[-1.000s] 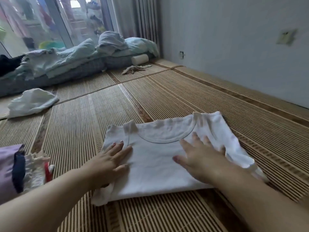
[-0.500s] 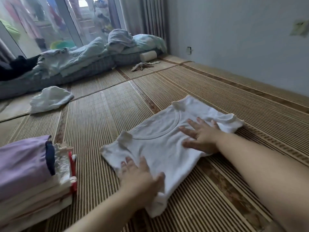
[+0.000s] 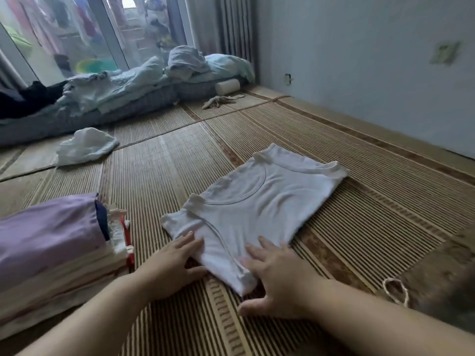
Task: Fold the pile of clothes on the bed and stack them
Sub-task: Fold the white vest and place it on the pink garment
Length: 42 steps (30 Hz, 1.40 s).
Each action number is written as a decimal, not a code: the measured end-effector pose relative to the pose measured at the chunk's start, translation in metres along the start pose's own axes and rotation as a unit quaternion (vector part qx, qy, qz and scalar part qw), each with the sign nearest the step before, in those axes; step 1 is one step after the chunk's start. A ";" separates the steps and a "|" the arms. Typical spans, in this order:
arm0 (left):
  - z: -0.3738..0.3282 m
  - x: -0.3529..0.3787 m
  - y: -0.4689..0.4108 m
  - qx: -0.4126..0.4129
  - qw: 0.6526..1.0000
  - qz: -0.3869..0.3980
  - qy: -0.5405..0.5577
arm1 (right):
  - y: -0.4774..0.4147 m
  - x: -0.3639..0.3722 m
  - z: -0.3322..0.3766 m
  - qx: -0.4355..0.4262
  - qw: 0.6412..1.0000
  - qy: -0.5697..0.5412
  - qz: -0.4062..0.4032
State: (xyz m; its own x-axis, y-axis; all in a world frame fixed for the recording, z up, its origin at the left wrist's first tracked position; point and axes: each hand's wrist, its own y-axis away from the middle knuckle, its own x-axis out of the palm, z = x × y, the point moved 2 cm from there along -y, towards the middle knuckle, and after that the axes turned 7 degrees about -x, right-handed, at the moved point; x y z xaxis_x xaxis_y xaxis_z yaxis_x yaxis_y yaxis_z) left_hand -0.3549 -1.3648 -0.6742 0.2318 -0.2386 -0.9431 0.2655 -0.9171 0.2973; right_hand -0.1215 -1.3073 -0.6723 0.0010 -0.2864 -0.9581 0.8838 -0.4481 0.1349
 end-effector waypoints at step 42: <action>-0.007 0.029 0.140 0.153 0.959 -0.229 -0.063 | 0.157 0.008 0.018 0.126 0.991 -0.015 -0.047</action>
State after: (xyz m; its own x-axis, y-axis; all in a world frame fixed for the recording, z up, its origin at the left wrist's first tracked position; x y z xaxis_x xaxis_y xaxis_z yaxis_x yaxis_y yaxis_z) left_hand -0.3048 -1.4975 -0.6588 0.0363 0.1917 -0.9808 0.0217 -0.9813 -0.1910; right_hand 0.0082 -1.3954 -0.6541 -0.0933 -0.2559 -0.9622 0.7338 -0.6709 0.1073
